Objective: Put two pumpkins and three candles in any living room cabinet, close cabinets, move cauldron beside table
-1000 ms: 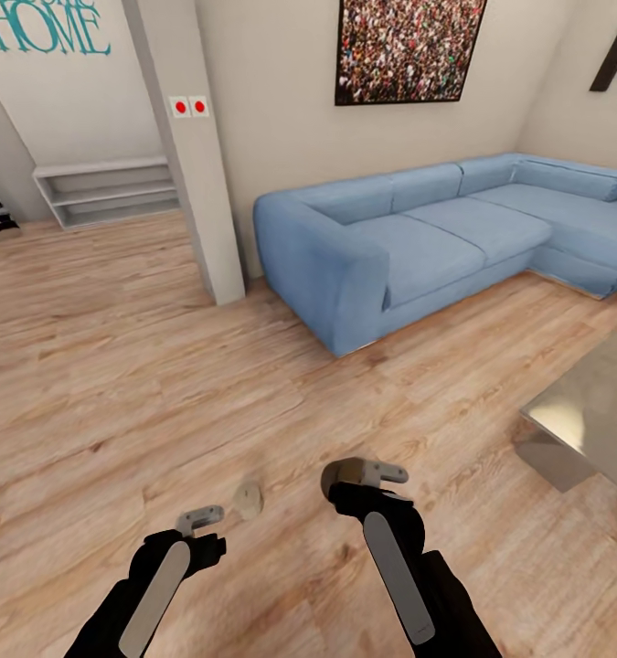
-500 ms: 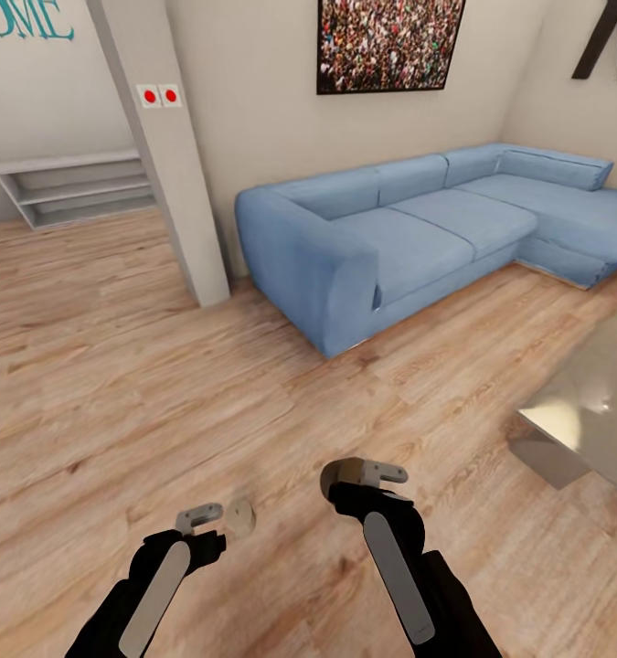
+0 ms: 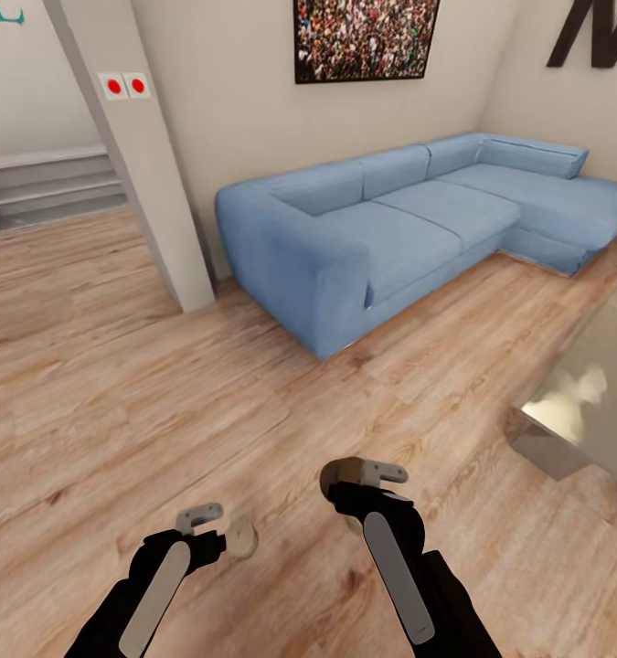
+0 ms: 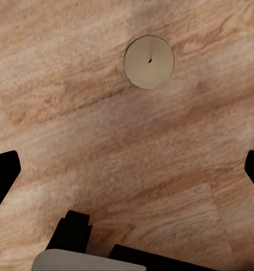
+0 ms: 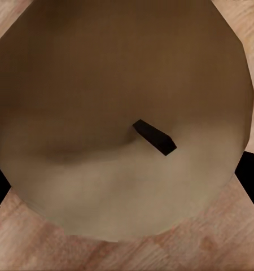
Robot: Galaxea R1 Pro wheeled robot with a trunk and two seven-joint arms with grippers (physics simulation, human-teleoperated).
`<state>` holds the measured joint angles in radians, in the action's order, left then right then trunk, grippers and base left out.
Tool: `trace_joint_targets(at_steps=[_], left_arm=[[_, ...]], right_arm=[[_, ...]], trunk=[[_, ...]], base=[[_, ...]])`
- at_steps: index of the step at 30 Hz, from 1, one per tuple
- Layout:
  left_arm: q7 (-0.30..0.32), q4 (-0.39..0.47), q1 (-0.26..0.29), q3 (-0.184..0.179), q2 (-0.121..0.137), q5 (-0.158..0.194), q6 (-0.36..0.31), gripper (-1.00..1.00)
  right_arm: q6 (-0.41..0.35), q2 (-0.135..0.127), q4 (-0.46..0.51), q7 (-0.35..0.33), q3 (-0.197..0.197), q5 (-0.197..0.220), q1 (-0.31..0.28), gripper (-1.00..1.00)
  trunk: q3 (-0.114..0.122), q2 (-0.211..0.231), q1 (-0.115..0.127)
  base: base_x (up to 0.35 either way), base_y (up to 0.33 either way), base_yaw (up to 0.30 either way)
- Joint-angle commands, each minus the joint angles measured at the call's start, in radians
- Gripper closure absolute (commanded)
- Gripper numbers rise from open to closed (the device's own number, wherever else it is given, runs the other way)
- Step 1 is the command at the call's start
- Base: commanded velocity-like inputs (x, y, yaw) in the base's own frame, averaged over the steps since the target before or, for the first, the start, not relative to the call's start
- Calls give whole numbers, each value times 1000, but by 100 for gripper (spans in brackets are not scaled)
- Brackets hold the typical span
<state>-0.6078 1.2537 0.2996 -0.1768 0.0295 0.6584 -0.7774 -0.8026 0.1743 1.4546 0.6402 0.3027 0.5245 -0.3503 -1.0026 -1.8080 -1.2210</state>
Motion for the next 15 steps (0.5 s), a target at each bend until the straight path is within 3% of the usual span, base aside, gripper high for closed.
trace_joint_targets(at_steps=[1, 7, 11, 15], left_arm=[[-10, 1, 0, -3, 1, 10, 0, -100], [-10, 1, 1, -3, 1, 10, 0, -100], [-10, 1, 1, -3, 1, 10, 0, -100], [-10, 1, 1, -4, 1, 10, 0, -100]], right_arm=[[0, 0, 0, 10, 1, 9, -1, 100], [5, 0, -2, 10, 3, 9, -1, 100], [16, 0, -2, 10, 43, 9, -1, 100], [37, 0, -2, 10, 53, 9, -1, 100]], trunk=[[-2, 0, 0], [-9, 0, 0], [-10, 0, 0], [-10, 0, 0]], base=[[171, 181, -193], [169, 167, -184], [83, 108, -33], [64, 111, -5]])
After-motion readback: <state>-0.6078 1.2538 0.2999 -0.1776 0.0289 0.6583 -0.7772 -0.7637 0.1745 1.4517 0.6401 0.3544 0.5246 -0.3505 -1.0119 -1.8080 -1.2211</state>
